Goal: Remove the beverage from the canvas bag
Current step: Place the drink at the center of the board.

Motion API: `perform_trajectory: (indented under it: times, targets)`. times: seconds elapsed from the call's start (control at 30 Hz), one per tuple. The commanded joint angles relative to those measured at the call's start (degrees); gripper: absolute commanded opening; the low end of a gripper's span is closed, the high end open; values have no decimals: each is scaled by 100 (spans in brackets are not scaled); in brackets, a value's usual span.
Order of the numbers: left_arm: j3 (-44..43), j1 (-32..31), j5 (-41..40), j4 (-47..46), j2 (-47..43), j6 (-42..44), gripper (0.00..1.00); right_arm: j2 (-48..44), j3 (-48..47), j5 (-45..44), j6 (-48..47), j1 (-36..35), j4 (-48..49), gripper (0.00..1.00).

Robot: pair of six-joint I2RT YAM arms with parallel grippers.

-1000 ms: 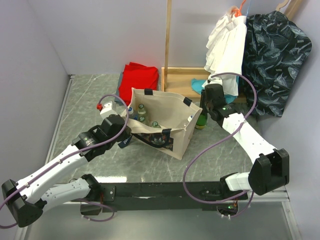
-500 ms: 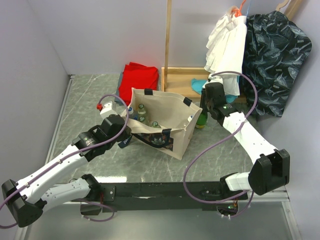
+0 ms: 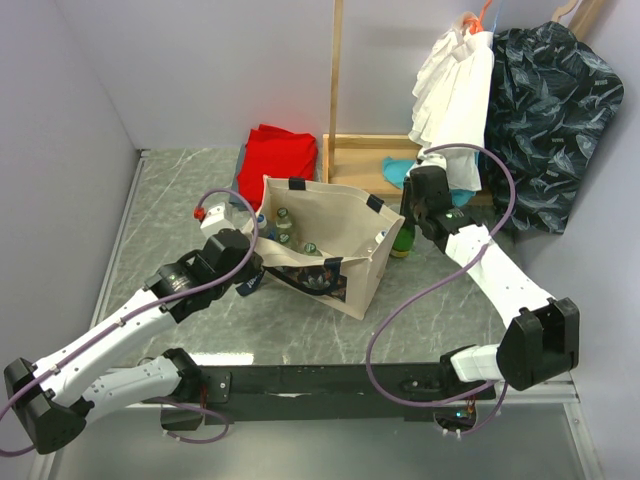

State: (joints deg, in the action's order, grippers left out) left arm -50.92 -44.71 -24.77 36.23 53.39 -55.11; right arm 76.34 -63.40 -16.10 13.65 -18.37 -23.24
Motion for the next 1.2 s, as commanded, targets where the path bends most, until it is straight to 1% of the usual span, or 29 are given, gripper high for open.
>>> perform_trajectory:
  times: [0.0, 0.13, 0.4, 0.43, 0.7, 0.73, 0.8, 0.87, 0.9, 0.93, 0.97, 1.1, 1.17]
  targets:
    - [-173, -3, 25, 33, 58, 115, 17, -128, -50, -210, 120, 35, 848, 6]
    - [-182, -12, 34, 42, 84, 124, 17, -110, 38, -192, 147, 27, 918, 2]
    - [-129, -11, 8, 69, 23, 88, 17, -31, 73, -174, 199, 27, 936, 1]
    - [-129, -12, 8, 77, 23, 80, 17, -31, 90, -174, 208, 35, 945, 3]
    - [-129, -11, 25, 51, 32, 97, 17, -127, 187, -122, 261, 18, 857, 8]
    - [-120, -12, 17, 60, 40, 80, 17, -136, 179, -122, 261, 18, 839, 11]
    - [-147, -12, 25, 77, 49, 71, 17, -154, 178, -113, 252, 27, 795, 13]
    - [-129, -3, 25, 60, 32, 79, 17, -189, 187, -87, 244, 27, 804, 28]
    - [-112, -11, 25, 51, 32, 80, 17, -198, 179, -60, 226, 18, 795, 28]
    - [-120, -12, 34, 42, 23, 80, 17, -224, 178, -51, 226, 18, 804, 22]
    - [-112, -3, 34, 34, 14, 80, 17, -233, 196, -34, 226, 9, 813, 22]
    - [-112, -12, 25, 33, 23, 80, 17, -242, 143, 10, 191, 0, 752, 42]
    - [-120, -3, 34, 25, 40, 80, 17, -259, 152, -16, 173, -9, 751, 43]
